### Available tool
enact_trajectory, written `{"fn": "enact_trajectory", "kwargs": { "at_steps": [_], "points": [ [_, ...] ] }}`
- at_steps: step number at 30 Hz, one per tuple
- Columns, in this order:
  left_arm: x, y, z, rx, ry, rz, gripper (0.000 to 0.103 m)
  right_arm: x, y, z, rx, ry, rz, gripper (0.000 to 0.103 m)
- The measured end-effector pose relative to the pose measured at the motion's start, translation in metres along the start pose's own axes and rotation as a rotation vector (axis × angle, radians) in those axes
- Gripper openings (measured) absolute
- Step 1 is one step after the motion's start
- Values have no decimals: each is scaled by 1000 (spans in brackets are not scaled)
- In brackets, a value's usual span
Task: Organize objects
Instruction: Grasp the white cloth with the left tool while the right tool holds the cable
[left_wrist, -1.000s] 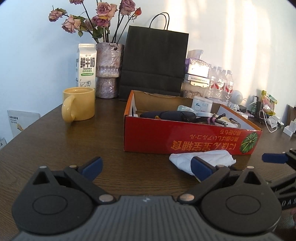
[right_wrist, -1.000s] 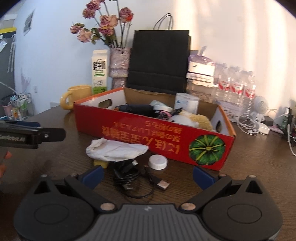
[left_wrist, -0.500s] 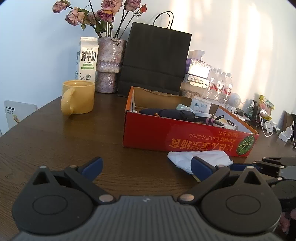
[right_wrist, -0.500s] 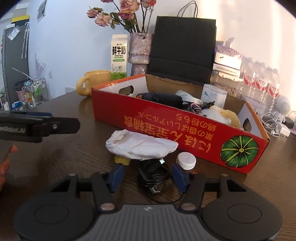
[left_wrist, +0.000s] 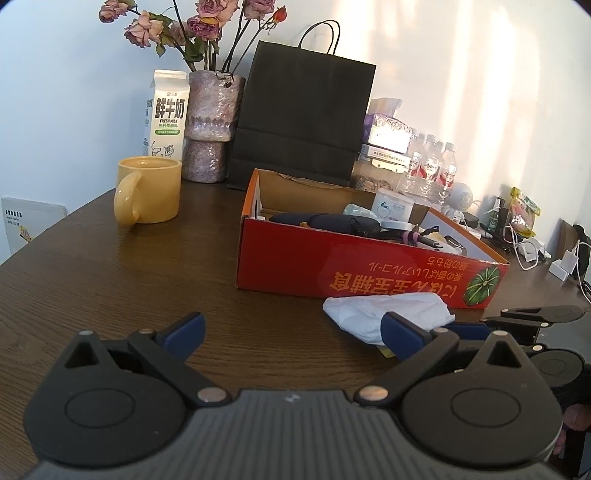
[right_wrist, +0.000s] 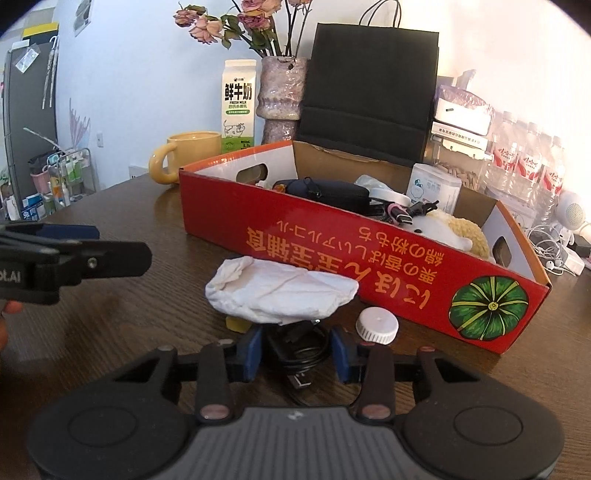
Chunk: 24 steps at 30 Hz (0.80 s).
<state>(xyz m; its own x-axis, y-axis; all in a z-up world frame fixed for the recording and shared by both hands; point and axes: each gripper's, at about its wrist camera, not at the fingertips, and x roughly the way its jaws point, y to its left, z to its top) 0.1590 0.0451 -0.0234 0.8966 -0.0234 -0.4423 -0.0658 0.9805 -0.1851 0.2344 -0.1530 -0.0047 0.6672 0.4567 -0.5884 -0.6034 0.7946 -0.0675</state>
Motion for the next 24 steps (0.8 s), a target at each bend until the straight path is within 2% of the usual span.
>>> {"fn": "enact_trajectory", "kwargs": {
  "at_steps": [15, 24],
  "points": [
    [3, 3, 0, -21, 24, 6, 103, -32, -4, -7, 52, -151, -48, 37],
    [9, 6, 0, -44, 54, 21, 103, -57, -30, -9, 156, -270, -105, 37]
  ]
}}
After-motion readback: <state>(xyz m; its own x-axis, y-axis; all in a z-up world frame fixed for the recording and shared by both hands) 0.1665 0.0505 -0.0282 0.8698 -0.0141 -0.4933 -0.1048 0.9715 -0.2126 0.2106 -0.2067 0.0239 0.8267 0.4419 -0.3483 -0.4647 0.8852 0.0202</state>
